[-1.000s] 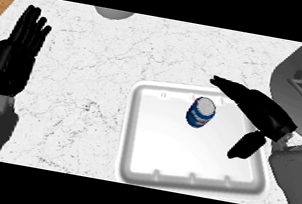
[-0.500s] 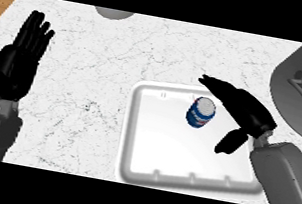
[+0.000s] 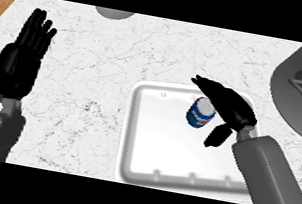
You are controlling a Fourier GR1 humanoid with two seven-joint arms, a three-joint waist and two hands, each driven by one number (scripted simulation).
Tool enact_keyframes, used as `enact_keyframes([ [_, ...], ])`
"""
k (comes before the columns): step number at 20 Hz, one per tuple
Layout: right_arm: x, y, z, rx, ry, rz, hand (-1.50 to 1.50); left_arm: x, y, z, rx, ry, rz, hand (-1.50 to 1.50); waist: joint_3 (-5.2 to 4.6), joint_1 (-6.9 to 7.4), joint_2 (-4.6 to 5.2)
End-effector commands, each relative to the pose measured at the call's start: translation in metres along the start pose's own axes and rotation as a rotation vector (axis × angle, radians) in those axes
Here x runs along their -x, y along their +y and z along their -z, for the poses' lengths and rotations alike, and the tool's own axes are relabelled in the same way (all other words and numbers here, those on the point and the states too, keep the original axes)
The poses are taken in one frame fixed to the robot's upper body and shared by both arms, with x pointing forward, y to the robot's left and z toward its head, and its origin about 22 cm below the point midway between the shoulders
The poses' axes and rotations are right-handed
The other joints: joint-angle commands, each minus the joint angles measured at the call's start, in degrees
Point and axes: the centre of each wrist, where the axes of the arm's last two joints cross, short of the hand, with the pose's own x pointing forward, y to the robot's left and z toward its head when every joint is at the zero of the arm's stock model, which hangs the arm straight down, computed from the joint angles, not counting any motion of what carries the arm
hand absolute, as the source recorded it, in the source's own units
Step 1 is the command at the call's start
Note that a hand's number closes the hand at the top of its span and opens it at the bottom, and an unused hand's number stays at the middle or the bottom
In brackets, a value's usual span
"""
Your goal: Pick the can from the tray and place it in the pot
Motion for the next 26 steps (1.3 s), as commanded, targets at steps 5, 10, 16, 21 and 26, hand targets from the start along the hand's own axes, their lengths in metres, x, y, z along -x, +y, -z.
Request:
enact_keyframes([
  [5,0.002,-0.003,0.022,-0.013,-0.033,0.021,-1.5,0.011,0.0,0.008,0.008,-0.005,0.005,0.0,-0.01,-0.11,0.02],
  [10,0.004,0.023,0.035,-0.059,-0.108,-0.016,1.5,0.006,0.012,0.007,-0.001,-0.002,0.013,0.0,0.0,0.3,0.14],
  [16,-0.027,0.061,0.038,-0.001,-0.231,-0.087,1.5,-0.02,0.007,0.017,-0.001,-0.002,0.005,0.0,0.02,0.16,0.03],
  [21,-0.02,0.048,0.036,0.02,-0.212,-0.104,1.5,-0.013,-0.001,0.008,-0.006,0.008,0.006,0.0,0.0,-0.14,-0.05],
  [26,-0.042,0.022,0.028,0.179,-0.147,-0.187,1.5,0.004,0.001,0.005,0.0,-0.007,0.016,0.0,-0.03,-0.53,-0.13],
])
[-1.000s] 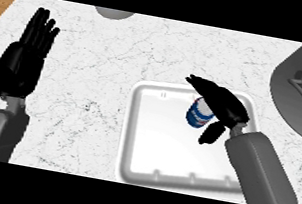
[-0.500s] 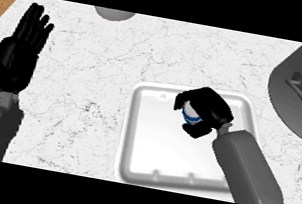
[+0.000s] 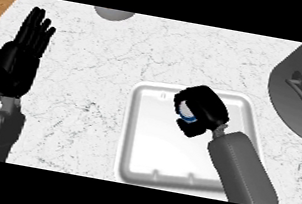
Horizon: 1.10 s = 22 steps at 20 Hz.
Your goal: Pick the can from the tray and place it in the pot
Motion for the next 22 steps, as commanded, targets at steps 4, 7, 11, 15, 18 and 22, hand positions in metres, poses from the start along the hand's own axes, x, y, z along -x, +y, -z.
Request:
enact_keyframes([
  [4,-0.011,-0.03,0.005,0.169,0.212,-0.02,1.5,0.003,0.011,-0.002,-0.015,-0.011,0.001,0.0,0.24,0.08,0.58],
  [7,-0.01,-0.059,0.041,0.247,0.517,0.029,1.5,-0.002,-0.006,0.003,0.037,-0.016,-0.01,0.0,0.17,2.65,1.63],
  [11,-0.009,-0.084,0.057,0.418,0.793,0.012,1.5,-0.002,-0.018,0.005,0.083,-0.021,-0.011,0.0,0.12,4.59,2.34],
  [15,-0.013,-0.132,0.072,0.608,1.014,-0.094,1.5,-0.004,-0.016,0.004,0.074,-0.021,0.002,0.0,0.06,4.22,1.69],
  [18,-0.011,-0.149,0.078,0.761,1.11,-0.143,1.5,-0.004,-0.017,0.003,0.063,-0.021,-0.011,0.0,0.17,4.06,1.73],
  [22,-0.015,-0.167,0.086,0.922,1.195,-0.225,1.5,0.011,-0.018,0.002,0.054,-0.003,-0.016,0.0,0.15,2.63,1.61],
])
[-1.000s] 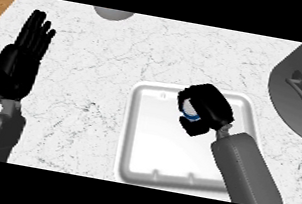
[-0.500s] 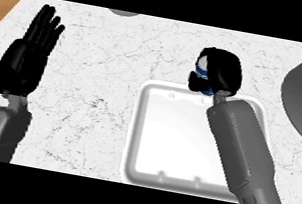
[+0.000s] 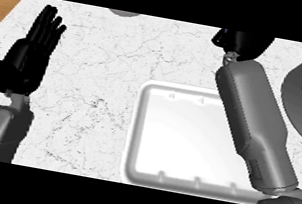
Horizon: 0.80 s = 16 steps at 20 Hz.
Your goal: Pick the can from the tray and place it in the pot
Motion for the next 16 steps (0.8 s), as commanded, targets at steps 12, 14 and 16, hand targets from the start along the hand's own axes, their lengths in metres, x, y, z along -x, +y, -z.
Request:
enact_keyframes([
  [12,0.081,-0.031,0.083,0.207,0.27,-0.065,1.5,0.009,0.012,-0.019,-0.054,0.024,0.0,0.0,0.14,-3.42,-1.25],
  [14,0.11,-0.023,0.092,0.188,0.307,-0.118,1.5,0.007,0.024,-0.009,-0.063,0.02,-0.003,0.0,0.13,-3.44,-1.03],
  [16,0.104,-0.039,0.099,0.186,0.321,-0.123,1.5,0.002,0.02,-0.013,-0.046,0.019,0.011,0.0,0.12,-3.15,-1.1],
])
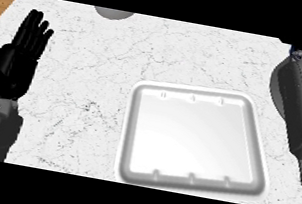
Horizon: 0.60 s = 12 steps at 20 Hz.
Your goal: Pick the can from the tray and place it in the pot
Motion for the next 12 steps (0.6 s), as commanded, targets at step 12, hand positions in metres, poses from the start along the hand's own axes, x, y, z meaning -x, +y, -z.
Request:
enact_keyframes([
  [12,0.166,0.036,0.061,-0.015,0.047,0.029,1.5,-0.018,-0.003,0.009,0.009,-0.007,0.002,0.0,0.05,0.02,0.18],
])
